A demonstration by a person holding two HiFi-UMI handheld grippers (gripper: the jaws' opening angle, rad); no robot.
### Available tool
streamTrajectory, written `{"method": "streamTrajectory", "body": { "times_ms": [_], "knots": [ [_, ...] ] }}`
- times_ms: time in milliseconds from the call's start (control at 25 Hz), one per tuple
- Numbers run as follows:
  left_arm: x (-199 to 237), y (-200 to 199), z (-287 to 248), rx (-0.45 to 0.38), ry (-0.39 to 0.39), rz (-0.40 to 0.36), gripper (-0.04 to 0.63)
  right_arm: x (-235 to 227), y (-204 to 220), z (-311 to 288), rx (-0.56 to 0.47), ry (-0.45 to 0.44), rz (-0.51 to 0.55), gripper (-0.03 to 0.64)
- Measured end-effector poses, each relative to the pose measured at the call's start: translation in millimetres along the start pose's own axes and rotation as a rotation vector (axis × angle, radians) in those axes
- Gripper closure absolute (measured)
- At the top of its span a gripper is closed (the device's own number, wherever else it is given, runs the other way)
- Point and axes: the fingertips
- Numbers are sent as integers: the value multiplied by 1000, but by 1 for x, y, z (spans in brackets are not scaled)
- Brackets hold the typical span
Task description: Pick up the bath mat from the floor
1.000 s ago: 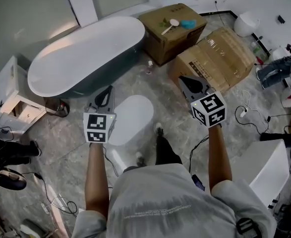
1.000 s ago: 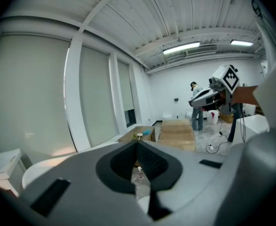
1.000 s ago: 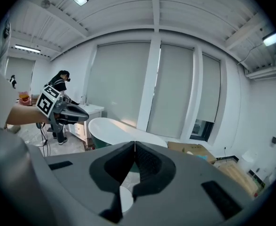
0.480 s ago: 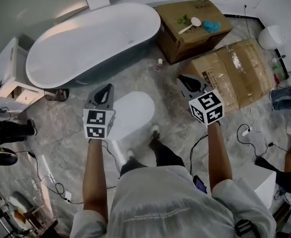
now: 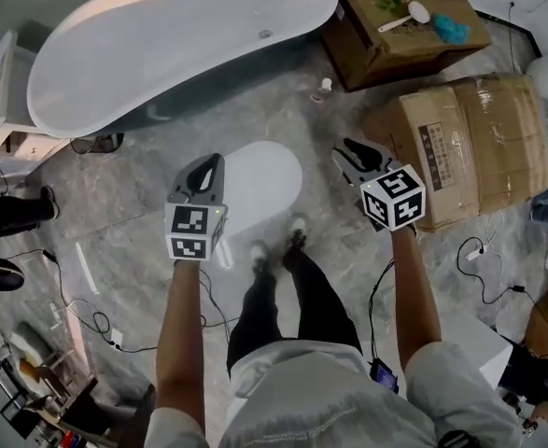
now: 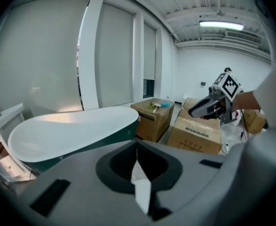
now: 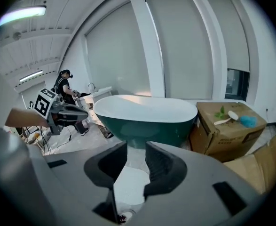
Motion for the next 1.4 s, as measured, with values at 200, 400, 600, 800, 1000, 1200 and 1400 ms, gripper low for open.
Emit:
{"method": "streamTrajectory", "body": {
  "times_ms": [200,400,600,800,1000,1200,1400],
  "knots": [
    [23,92,-58,43,6,46,578,0,94,-86,76,-17,-19,472],
    [29,187,-117,88,33,79,578,-2,181,-148,106,-21,-79,471],
    [35,259,-177,117,59,105,578,-8,258,-209,137,-8,-106,459],
    [50,321,-238,126,74,96,578,-13,328,-271,178,-13,-108,432],
    [69,379,-300,122,81,95,578,-24,392,-333,201,-19,-88,400],
    [76,436,-355,136,102,73,578,-34,461,-393,249,-31,-103,390],
    [78,487,-393,148,120,74,578,-41,511,-438,269,-33,-115,390]
  ]
}}
Point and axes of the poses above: the fingertips, and each gripper's own axes: z backward along the fingers, x to its left, y out of its underside, and after that the axes turned 9 degrees about z, right-handed
